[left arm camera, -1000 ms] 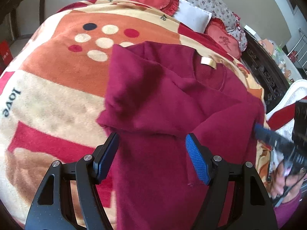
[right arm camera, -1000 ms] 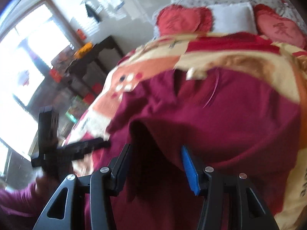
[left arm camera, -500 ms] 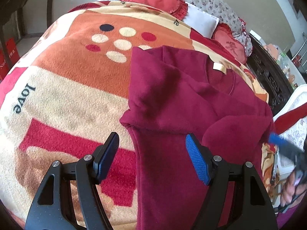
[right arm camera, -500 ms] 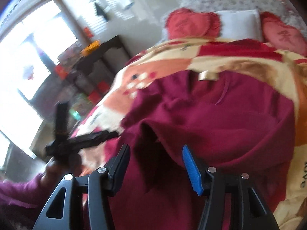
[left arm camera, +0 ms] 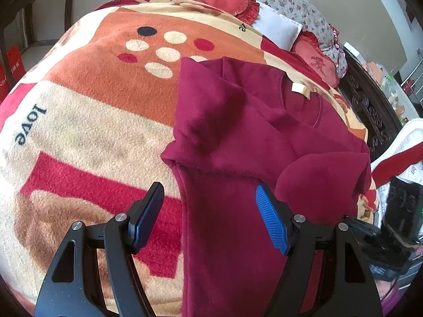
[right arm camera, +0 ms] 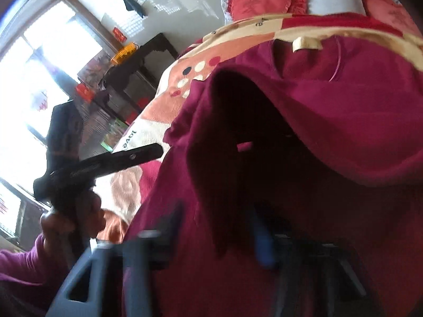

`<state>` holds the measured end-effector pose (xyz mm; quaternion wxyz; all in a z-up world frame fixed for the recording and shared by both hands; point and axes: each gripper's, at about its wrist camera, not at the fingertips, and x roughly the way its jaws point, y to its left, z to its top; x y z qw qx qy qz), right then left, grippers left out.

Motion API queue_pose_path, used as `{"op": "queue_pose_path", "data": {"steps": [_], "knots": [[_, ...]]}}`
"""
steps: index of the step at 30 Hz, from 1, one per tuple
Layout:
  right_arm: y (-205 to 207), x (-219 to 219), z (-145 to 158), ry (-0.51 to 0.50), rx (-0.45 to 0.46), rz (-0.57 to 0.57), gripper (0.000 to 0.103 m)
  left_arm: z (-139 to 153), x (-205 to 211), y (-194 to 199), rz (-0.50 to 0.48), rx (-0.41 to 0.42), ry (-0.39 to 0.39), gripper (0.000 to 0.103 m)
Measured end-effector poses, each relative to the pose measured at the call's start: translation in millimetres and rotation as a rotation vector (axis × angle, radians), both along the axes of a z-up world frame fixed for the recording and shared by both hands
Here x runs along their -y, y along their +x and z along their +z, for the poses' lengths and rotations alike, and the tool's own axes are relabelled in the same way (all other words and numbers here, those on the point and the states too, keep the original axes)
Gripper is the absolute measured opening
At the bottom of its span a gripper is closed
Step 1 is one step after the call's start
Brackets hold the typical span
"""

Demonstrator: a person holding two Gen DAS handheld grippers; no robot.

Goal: Fold small clothes
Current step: 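Fold the held sleeve across the shirt with the right tool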

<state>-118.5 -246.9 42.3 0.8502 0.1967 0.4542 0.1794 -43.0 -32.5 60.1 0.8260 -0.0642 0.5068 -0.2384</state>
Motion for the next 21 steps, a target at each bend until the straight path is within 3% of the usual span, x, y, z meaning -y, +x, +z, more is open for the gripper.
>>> {"op": "queue_pose_path", "data": {"steps": [2, 4, 9, 15, 18, 21], "knots": [[-1, -1, 0, 0.002, -0.002, -0.006, 0.015, 3, -2, 0, 0.000, 0.007, 0.000, 0.072], [-12, 5, 12, 0.080, 0.023, -0.002, 0.007, 6, -7, 0, 0.011, 0.018, -0.005, 0.072], [-65, 41, 84, 0.255, 0.166, 0.007, 0.007, 8, -13, 3, 0.039, 0.021, -0.022, 0.072], [-94, 69, 162, 0.304, 0.291, 0.077, 0.007, 14, -4, -8, 0.015, 0.033, -0.049, 0.072], [-79, 61, 177, 0.259, 0.277, 0.127, 0.007, 18, -1, -14, -0.008, 0.047, -0.047, 0.072], [-37, 44, 166, 0.231, 0.188, 0.212, 0.007, 20, -3, -18, -0.016, 0.058, -0.049, 0.072]]}}
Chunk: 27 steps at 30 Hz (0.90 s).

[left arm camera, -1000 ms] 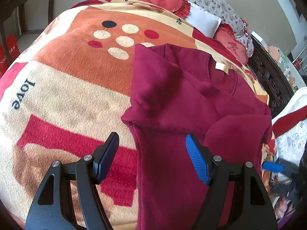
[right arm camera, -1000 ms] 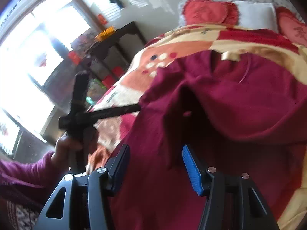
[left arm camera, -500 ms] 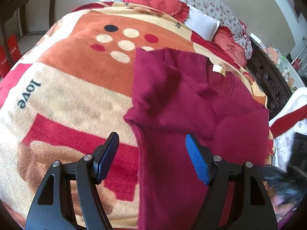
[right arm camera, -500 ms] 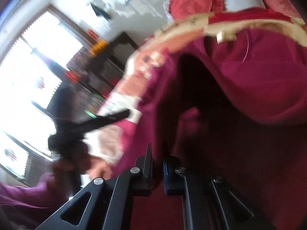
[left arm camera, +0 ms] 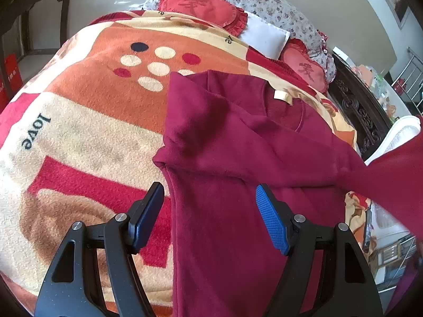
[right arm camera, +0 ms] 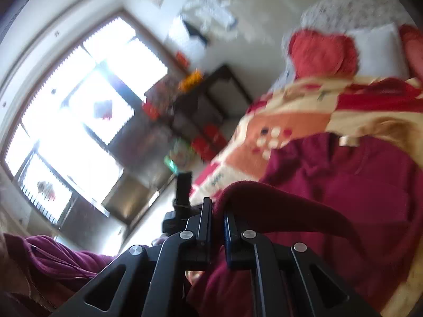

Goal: Fold small clothes

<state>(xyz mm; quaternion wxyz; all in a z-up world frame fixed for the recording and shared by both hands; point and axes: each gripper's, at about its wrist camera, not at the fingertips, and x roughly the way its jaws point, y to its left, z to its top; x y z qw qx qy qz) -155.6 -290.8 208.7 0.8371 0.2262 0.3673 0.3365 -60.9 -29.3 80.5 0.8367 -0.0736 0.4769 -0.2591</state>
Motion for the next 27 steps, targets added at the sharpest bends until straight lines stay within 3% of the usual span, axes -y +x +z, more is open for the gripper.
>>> {"op": "queue_pose_path", "data": {"steps": [6, 8, 11, 12, 14, 16, 18, 20, 22, 27], "knots": [[122, -41, -79, -0.177, -0.267, 0.059, 0.007, 3, -16, -2, -0.004, 0.036, 0.004, 0.072], [161, -54, -108, -0.247, -0.327, 0.039, 0.007, 0, -22, 1, 0.001, 0.031, 0.013, 0.072], [202, -67, -134, -0.296, -0.346, -0.013, 0.007, -3, -27, 7, 0.012, 0.013, 0.018, 0.072], [214, -68, -144, -0.303, -0.364, -0.032, 0.008, -2, -26, 9, 0.014, 0.011, 0.019, 0.072], [226, -68, -155, -0.288, -0.423, -0.060, 0.022, 0, -23, 14, 0.010, 0.017, 0.021, 0.072], [219, -59, -150, -0.185, -0.407, -0.082, 0.042, 4, -16, 18, -0.004, 0.032, 0.018, 0.072], [196, -41, -129, -0.090, -0.344, -0.105, 0.046, 8, -7, 22, -0.017, 0.051, 0.016, 0.072], [164, -13, -105, -0.083, -0.284, -0.143, 0.047, 9, 4, 28, -0.025, 0.065, 0.012, 0.072], [130, 18, -85, -0.129, -0.224, -0.205, 0.048, 7, 16, 37, -0.018, 0.060, 0.021, 0.072], [44, 108, -54, -0.449, -0.111, -0.529, 0.063, -5, 37, 57, 0.008, 0.038, 0.055, 0.072]]}}
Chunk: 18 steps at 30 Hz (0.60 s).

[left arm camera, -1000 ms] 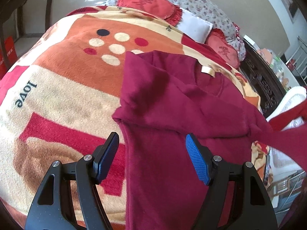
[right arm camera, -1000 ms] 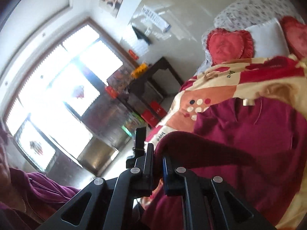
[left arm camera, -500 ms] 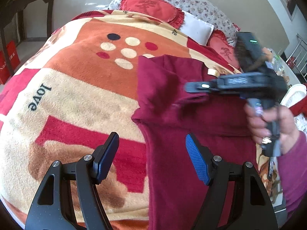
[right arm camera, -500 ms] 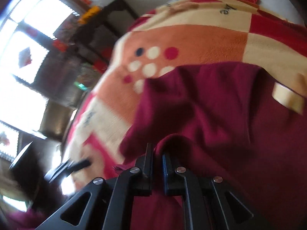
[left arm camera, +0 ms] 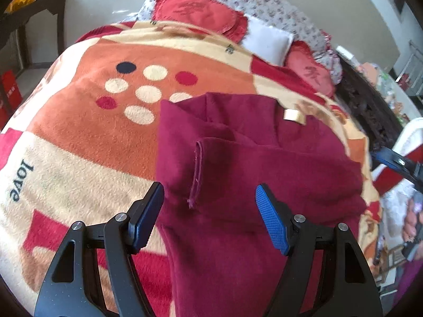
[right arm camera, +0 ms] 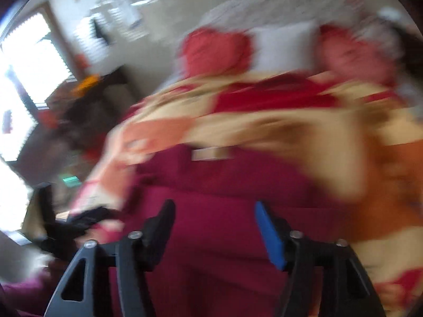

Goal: Fold small clothes

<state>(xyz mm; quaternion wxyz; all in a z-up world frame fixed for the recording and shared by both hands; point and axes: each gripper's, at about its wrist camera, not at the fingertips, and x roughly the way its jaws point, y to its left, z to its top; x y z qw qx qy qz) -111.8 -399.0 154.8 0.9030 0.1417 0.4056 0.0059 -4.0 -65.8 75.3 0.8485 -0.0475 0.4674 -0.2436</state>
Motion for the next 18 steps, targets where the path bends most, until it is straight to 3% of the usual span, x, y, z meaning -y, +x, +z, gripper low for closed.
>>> {"op": "queue_pose_path", "data": {"steps": [1, 4, 10, 15, 17, 18], "knots": [[-13, 18, -2, -0.045, -0.004, -0.055, 0.063, -4, 4, 3, 0.002, -0.009, 0.004, 0.072], [-23, 45, -15, -0.034, -0.071, -0.094, 0.063, -13, 17, 7, 0.004, -0.018, 0.044, 0.072], [-4, 46, -55, -0.101, -0.143, -0.166, 0.064, -18, 32, 6, -0.022, 0.000, 0.116, 0.072], [-3, 76, -75, 0.006, -0.114, -0.300, 0.067, -20, 39, 7, -0.033, 0.009, 0.139, 0.072], [5, 86, -88, 0.111, -0.114, -0.266, 0.055, -23, 45, 8, -0.037, -0.005, 0.145, 0.072], [6, 89, -89, 0.148, -0.108, -0.261, 0.023, -24, 47, 8, -0.039, -0.010, 0.145, 0.072]]}}
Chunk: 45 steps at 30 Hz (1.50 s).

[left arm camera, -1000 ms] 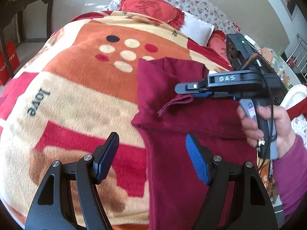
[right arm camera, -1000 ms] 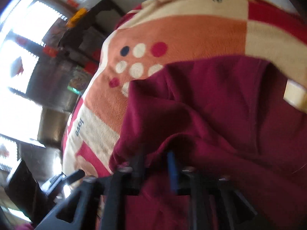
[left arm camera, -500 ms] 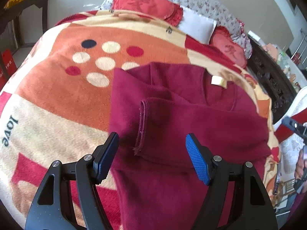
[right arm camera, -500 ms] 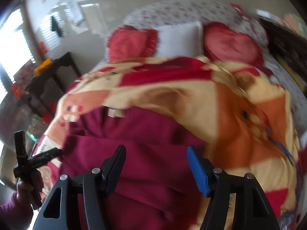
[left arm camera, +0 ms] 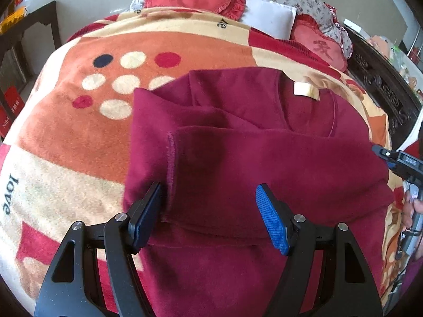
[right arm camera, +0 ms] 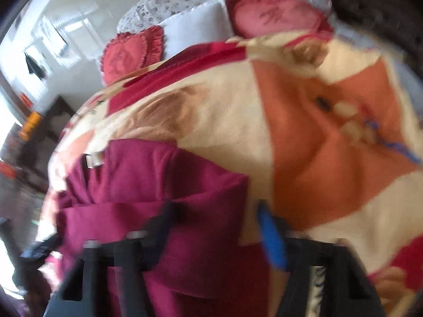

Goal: Fold small clothes

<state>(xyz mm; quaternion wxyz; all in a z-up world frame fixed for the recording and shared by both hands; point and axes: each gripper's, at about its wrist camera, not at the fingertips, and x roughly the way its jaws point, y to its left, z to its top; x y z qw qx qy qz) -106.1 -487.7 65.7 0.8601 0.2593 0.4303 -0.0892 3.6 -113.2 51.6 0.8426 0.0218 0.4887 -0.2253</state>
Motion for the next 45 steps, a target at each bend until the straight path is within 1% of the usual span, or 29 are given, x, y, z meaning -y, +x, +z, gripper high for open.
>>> {"op": "queue_pose_path", "data": {"steps": [1, 2, 4, 6, 7, 8, 9, 11, 12, 13, 14, 15, 17, 20, 22, 23, 25, 26, 28, 30, 31, 34, 35, 36, 37, 39, 40, 42, 45], "knots": [[-1, 2, 2, 0.008, 0.011, -0.007, 0.017, 1, 2, -1, 0.002, 0.007, 0.004, 0.072], [-4, 3, 11, -0.022, 0.047, 0.002, 0.013, 3, 3, -2, 0.000, 0.015, 0.003, 0.072], [-9, 3, 20, -0.070, 0.079, 0.008, 0.012, 3, 5, -1, -0.003, 0.019, -0.006, 0.072], [-4, 7, 11, -0.137, 0.031, -0.015, 0.012, -3, 10, 2, 0.001, -0.006, 0.007, 0.072], [-1, 9, 3, -0.154, 0.001, -0.029, 0.012, -7, 13, 4, -0.004, -0.017, 0.011, 0.072], [1, 12, -8, -0.117, -0.012, -0.036, 0.012, -8, 16, 4, -0.007, -0.012, 0.014, 0.072], [0, 13, -12, -0.091, -0.007, -0.040, 0.012, -9, 18, 3, -0.010, -0.003, 0.027, 0.072], [-13, 16, -4, -0.034, 0.043, -0.075, 0.013, -9, 21, 0, -0.024, 0.009, 0.048, 0.072], [-21, 16, 0, -0.010, 0.062, -0.081, 0.021, -9, 21, 0, -0.030, 0.013, 0.050, 0.072], [-30, 14, 6, 0.015, 0.081, -0.076, 0.035, -9, 21, 0, -0.034, 0.014, 0.052, 0.072], [-42, 9, 12, 0.031, 0.098, -0.049, 0.042, -9, 20, 0, -0.035, 0.011, 0.050, 0.072], [-55, 0, 17, 0.025, 0.108, -0.011, 0.047, -9, 20, 0, -0.034, 0.009, 0.044, 0.072], [-75, -17, 22, -0.018, 0.094, 0.054, 0.047, -8, 19, 1, -0.029, 0.006, 0.035, 0.072], [-102, -42, 19, -0.092, 0.066, 0.134, 0.047, -5, 18, -3, -0.005, 0.011, 0.035, 0.072], [-111, -57, 14, -0.139, 0.057, 0.177, 0.047, 8, 16, -8, 0.015, 0.044, 0.001, 0.072], [-111, -63, 12, -0.181, 0.053, 0.190, 0.047, 16, 18, -11, 0.013, 0.062, -0.019, 0.072], [-106, -69, 7, -0.256, 0.058, 0.205, 0.047, 33, 32, -15, -0.015, 0.089, -0.053, 0.072], [-102, -72, 5, -0.284, 0.066, 0.213, 0.047, 38, 39, -17, -0.034, 0.088, -0.063, 0.072], [-96, -75, -1, -0.321, 0.071, 0.221, 0.044, 48, 63, -17, -0.087, 0.064, -0.103, 0.072], [-97, -76, -4, -0.320, 0.075, 0.219, 0.041, 55, 94, -17, -0.160, 0.019, -0.153, 0.072], [-100, -76, -5, -0.308, 0.090, 0.212, 0.038, 56, 112, -17, -0.205, 0.001, -0.163, 0.072], [-107, -69, -6, -0.262, 0.140, 0.168, 0.030, 51, 170, -20, -0.300, 0.006, -0.133, 0.072], [-107, -66, -6, -0.247, 0.147, 0.154, 0.029, 48, 188, -21, -0.327, -0.001, -0.118, 0.072], [-108, -64, -7, -0.213, 0.161, 0.134, 0.024, 43, 204, -23, -0.348, -0.017, -0.105, 0.072], [-110, -60, -9, -0.169, 0.179, 0.120, 0.024, 38, 219, -24, -0.368, -0.034, -0.092, 0.072], [-108, -59, -12, -0.159, 0.181, 0.107, 0.022, 30, 246, -29, -0.407, -0.044, -0.054, 0.072], [-107, -57, -14, -0.150, 0.182, 0.104, 0.021, 27, 258, -33, -0.425, -0.024, -0.018, 0.072], [-106, -51, -17, -0.116, 0.195, 0.090, 0.017, 19, 277, -39, -0.427, 0.060, 0.083, 0.072], [-108, -49, -17, -0.097, 0.212, 0.092, 0.012, 11, 290, -45, -0.452, 0.107, 0.151, 0.074]]}}
